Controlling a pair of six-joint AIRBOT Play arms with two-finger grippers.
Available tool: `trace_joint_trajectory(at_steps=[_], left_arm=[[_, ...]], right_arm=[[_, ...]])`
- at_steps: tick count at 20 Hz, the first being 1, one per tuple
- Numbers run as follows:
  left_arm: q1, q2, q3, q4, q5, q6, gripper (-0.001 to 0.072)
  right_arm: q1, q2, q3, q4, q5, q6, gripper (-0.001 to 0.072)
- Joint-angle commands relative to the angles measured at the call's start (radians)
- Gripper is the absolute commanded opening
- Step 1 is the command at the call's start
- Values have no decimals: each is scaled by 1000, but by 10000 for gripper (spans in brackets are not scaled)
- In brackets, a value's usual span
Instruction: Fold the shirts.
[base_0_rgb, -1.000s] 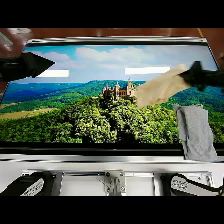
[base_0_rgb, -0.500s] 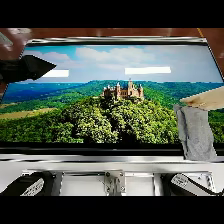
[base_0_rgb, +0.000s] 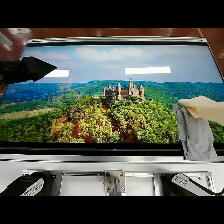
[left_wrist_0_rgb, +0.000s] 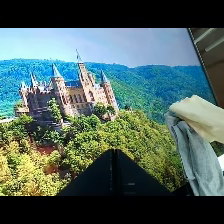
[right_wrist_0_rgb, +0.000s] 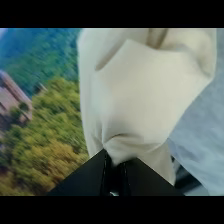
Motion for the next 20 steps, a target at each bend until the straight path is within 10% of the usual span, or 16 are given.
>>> trace_joint_trajectory(at_steps=[1, 14, 15, 17, 20], left_arm=[[0, -1, 0, 0, 8, 0, 37], [0, -1, 0, 0, 8, 0, 37], [0, -1, 0, 0, 8, 0, 37], [0, -1, 0, 0, 7, 0, 37], [0, -3, 0, 0, 8, 0, 37]], right_arm=[[-2, 1, 0, -257, 251, -33, 61], [0, 1, -365, -512, 201, -51, 62], [0, 1, -373, -556, 187, -51, 130], [0, 1, -374, -637, 145, -57, 642], [0, 1, -360, -640, 114, -60, 642]])
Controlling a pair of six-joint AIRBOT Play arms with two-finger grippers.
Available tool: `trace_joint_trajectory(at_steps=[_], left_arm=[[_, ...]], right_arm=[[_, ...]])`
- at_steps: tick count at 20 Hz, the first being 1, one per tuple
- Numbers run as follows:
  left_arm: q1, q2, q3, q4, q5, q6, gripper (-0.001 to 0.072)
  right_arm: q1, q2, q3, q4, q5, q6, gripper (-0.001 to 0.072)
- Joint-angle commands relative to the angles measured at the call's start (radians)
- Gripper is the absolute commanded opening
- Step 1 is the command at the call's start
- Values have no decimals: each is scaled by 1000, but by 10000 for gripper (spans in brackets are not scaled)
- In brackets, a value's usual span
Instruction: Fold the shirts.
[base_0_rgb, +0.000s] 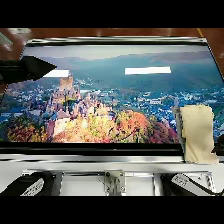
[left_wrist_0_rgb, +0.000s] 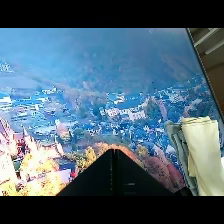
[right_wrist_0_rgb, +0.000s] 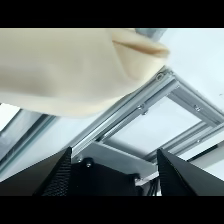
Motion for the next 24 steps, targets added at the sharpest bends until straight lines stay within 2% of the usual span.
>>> trace_joint_trajectory(at_steps=[1, 2, 4, 6, 7, 9, 10, 12, 13, 14, 15, 16, 24], left_arm=[[-1, -3, 0, 0, 0, 0, 37], [-1, -5, 0, 0, 0, 0, 37], [-1, -14, 0, 1, 0, 6, 37], [-9, -35, 0, 22, -3, 116, 35], [-23, -52, 0, 91, -15, 103, 35], [-104, -116, 0, 418, -118, -98, 34], [-171, -160, 1, 608, -187, -197, 34], [-327, -242, 16, 923, -296, -339, 34], [-391, -274, 20, 1011, -290, -370, 39], [-439, -301, 21, 1032, -257, -376, 211], [-467, -320, 21, 1025, -238, -397, 554], [-478, -339, 21, 1011, -246, -422, 607], [-458, -359, 20, 972, -244, -419, 596]], right_arm=[[0, 0, 22, -18, -48, -7, 642], [0, 0, 56, 40, -53, -12, 642], [2, 0, 173, 188, -114, -100, 642], [27, 8, 309, 352, -234, -99, 642], [63, 21, 354, 459, -324, -107, 642], [200, 45, 389, 578, -438, -132, 642], [296, 48, 389, 562, -446, -132, 643], [536, 29, 365, 360, -385, -86, 644], [632, 10, 350, 246, -350, -45, 677], [703, -15, 344, 190, -314, -2, 681], [743, -35, 344, 193, -294, 17, 681], [764, -49, 344, 214, -285, 18, 681], [787, -55, 344, 291, -288, 19, 680]])
